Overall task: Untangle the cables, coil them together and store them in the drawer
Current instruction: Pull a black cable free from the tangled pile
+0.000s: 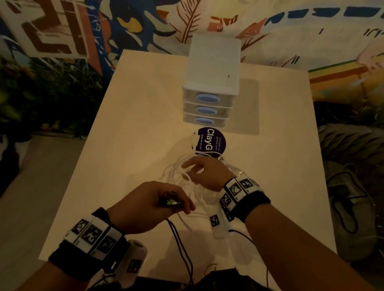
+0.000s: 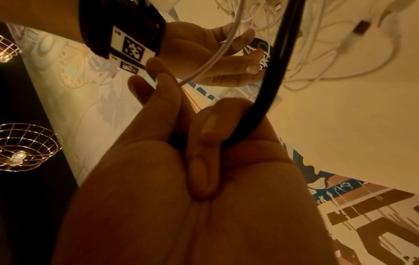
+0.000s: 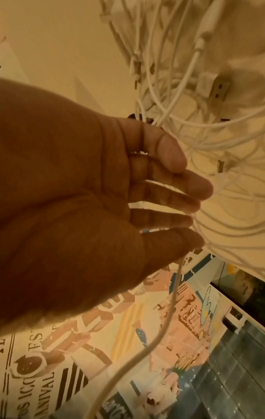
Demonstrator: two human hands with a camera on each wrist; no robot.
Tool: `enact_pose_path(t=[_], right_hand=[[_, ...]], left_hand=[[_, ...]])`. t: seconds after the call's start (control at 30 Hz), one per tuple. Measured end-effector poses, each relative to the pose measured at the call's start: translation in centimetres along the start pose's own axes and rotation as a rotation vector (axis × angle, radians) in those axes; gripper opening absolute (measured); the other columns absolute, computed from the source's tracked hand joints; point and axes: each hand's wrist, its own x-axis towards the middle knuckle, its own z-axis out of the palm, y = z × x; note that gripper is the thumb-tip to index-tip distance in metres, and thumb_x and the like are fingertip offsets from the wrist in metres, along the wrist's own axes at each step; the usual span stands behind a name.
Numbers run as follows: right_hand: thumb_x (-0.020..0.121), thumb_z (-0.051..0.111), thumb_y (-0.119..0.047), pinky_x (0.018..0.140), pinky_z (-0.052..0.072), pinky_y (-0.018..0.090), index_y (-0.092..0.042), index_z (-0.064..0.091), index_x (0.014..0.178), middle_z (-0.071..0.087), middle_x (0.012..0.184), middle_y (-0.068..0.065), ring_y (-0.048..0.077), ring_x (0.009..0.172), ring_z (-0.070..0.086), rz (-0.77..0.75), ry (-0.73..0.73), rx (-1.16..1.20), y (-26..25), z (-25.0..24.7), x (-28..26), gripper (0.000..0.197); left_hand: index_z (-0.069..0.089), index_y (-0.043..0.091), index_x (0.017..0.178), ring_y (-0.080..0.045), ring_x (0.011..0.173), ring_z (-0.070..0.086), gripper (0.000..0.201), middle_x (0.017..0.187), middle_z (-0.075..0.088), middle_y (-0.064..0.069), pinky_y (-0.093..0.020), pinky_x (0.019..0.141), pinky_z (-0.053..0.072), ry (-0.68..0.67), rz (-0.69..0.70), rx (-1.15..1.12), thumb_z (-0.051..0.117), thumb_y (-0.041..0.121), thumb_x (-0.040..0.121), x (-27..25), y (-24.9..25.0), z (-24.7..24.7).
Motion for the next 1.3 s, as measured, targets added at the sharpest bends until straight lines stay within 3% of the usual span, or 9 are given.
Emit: enact_pose_path(t=[0.1, 0.23, 0.4, 0.5, 0.57, 0.7, 0.83, 1.07, 1.3], right_hand=[[0.099, 0.061, -0.038, 0.076, 0.057, 0.03, -0.018, 0.072, 0.106, 0.073, 0.092, -0.005, 0.004, 0.071, 0.069, 0.028, 0.004, 0.127, -1.2, -0.2, -0.5, 0.024], [0.097, 0.031, -0.072, 0.07, 0.051, 0.031, -0.01, 0.075, 0.102, 0.079, 0.09, 0.006, 0.018, 0.07, 0.073, 0.176, -0.205, 0.346, -3.0, -0.9, -1.4, 0.077], [0.097, 0.065, -0.04, 0.068, 0.056, 0.029, -0.013, 0.075, 0.09, 0.078, 0.081, -0.001, 0.015, 0.073, 0.075, -0.081, -0.094, 0.205, -2.5, -2.6, -2.8, 0.029], [0.099, 0.06, -0.042, 0.068, 0.058, 0.035, -0.017, 0.07, 0.098, 0.077, 0.079, -0.004, 0.012, 0.067, 0.074, -0.037, -0.023, 0.191, -2.5, -3.4, -3.1, 0.027], [0.102, 0.054, -0.027, 0.062, 0.055, 0.028, -0.02, 0.065, 0.115, 0.078, 0.087, 0.002, 0.016, 0.071, 0.074, 0.019, -0.088, 0.206, -2.1, -3.0, -3.0, 0.018], [0.096, 0.064, -0.019, 0.089, 0.053, 0.025, -0.028, 0.066, 0.126, 0.071, 0.111, -0.007, 0.008, 0.095, 0.067, -0.119, -0.218, -0.03, -0.9, -1.7, -3.0, 0.031], [0.092, 0.072, -0.039, 0.089, 0.054, 0.026, -0.027, 0.076, 0.109, 0.074, 0.105, -0.012, 0.001, 0.092, 0.066, -0.179, -0.006, -0.076, -0.7, -1.7, -3.4, 0.021], [0.097, 0.066, -0.033, 0.076, 0.046, 0.009, -0.034, 0.071, 0.104, 0.071, 0.097, -0.022, -0.001, 0.091, 0.066, -0.279, 0.389, 0.139, -0.3, -4.6, -5.7, 0.009], [0.089, 0.066, -0.047, 0.067, 0.044, 0.022, -0.032, 0.068, 0.092, 0.056, 0.081, -0.01, 0.008, 0.074, 0.055, -0.357, 0.618, -0.061, 0.8, -7.0, -7.7, 0.015]], left_hand=[[0.076, 0.02, 0.091, -0.002, 0.103, 0.07, 0.015, 0.102, 0.076, 0.016, -0.034, 0.095, 0.056, -0.044, 0.0, 0.058, 0.066, 0.01, 0.096, 0.1, 0.2, -0.2], [0.076, 0.024, 0.092, 0.001, 0.101, 0.069, 0.015, 0.102, 0.075, 0.019, -0.033, 0.094, 0.056, -0.087, 0.001, 0.12, 0.067, 0.014, 0.096, 0.3, 0.7, -0.2], [0.077, 0.026, 0.095, 0.002, 0.1, 0.069, 0.013, 0.102, 0.075, 0.02, -0.032, 0.092, 0.056, -0.121, 0.004, 0.14, 0.068, 0.017, 0.096, 0.5, 1.2, 0.0], [0.077, 0.024, 0.094, 0.003, 0.101, 0.069, 0.013, 0.103, 0.076, 0.019, -0.03, 0.093, 0.056, -0.123, 0.019, 0.128, 0.068, 0.015, 0.096, 0.7, 1.5, 0.0], [0.077, 0.023, 0.094, 0.004, 0.103, 0.068, 0.014, 0.104, 0.076, 0.018, -0.029, 0.094, 0.055, -0.133, 0.031, 0.129, 0.068, 0.014, 0.096, 0.8, 1.8, 0.2], [0.076, 0.033, 0.09, 0.004, 0.102, 0.069, 0.018, 0.104, 0.076, 0.019, -0.031, 0.092, 0.056, -0.147, 0.055, 0.16, 0.069, 0.017, 0.095, 1.0, 2.7, 0.8], [0.077, 0.027, 0.093, 0.004, 0.103, 0.068, 0.015, 0.105, 0.076, 0.02, -0.032, 0.095, 0.055, -0.148, 0.043, 0.141, 0.068, 0.016, 0.096, 0.8, 2.6, 0.9], [0.076, 0.028, 0.095, 0.005, 0.114, 0.064, 0.017, 0.111, 0.074, 0.019, -0.033, 0.1, 0.053, -0.08, 0.001, 0.099, 0.064, 0.017, 0.099, 0.4, 1.9, 0.4], [0.059, 0.02, 0.096, -0.008, 0.098, 0.069, 0.016, 0.096, 0.074, 0.007, -0.03, 0.092, 0.053, 0.02, 0.021, 0.044, 0.057, 0.005, 0.099, 0.2, 2.5, 0.4]])
